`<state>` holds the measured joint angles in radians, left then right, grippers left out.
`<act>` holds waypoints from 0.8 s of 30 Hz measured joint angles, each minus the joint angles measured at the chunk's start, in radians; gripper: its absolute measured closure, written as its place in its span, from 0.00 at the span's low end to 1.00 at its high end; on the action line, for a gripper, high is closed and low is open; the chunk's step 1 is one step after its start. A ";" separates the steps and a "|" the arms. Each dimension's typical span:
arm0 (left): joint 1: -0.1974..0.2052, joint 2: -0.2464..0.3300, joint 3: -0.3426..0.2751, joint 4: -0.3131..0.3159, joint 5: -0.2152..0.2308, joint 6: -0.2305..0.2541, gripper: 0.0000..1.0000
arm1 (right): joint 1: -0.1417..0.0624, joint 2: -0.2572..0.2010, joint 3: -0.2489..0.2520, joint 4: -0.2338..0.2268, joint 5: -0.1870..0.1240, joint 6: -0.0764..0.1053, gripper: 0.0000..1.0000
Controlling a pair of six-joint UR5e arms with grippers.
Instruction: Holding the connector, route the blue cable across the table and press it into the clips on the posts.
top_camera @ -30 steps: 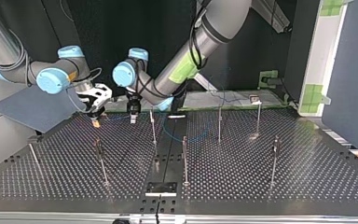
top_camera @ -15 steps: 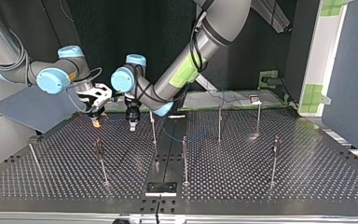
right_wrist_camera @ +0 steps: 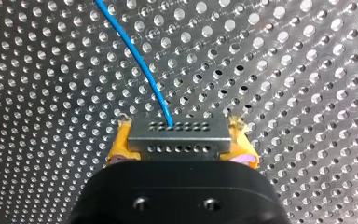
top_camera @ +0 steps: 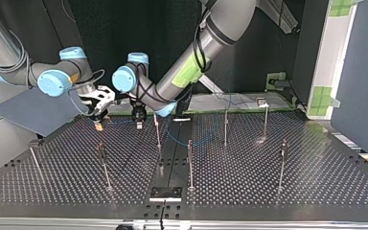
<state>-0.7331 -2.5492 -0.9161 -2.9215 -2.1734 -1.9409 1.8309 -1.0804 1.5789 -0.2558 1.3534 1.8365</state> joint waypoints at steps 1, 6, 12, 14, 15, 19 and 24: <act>-0.001 0.000 0.003 -0.004 -0.001 -0.005 0.98 | 0.000 0.000 0.000 0.000 0.000 0.000 1.00; -0.011 0.017 0.013 -0.043 -0.011 -0.023 0.98 | -0.001 -0.003 -0.002 0.004 0.000 -0.003 1.00; -0.026 0.063 -0.008 -0.089 -0.054 -0.042 0.98 | -0.003 -0.035 -0.019 0.022 -0.001 0.002 1.00; -0.027 0.082 -0.025 -0.089 -0.072 -0.045 0.98 | -0.007 -0.052 -0.024 0.024 -0.001 0.012 1.00; -0.026 0.089 -0.033 -0.086 -0.077 -0.045 0.98 | -0.011 -0.060 -0.025 0.024 -0.003 0.017 1.00; -0.027 0.121 -0.064 -0.060 -0.084 -0.037 0.98 | -0.019 -0.092 -0.031 0.029 -0.024 0.045 1.00; -0.030 0.163 -0.106 -0.019 -0.085 -0.017 0.98 | -0.024 -0.132 -0.037 0.052 -0.042 0.058 1.00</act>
<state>-0.7635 -2.3860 -1.0217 -2.9404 -2.2587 -1.9583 1.8064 -1.2122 1.5422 -0.2037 1.3116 1.8944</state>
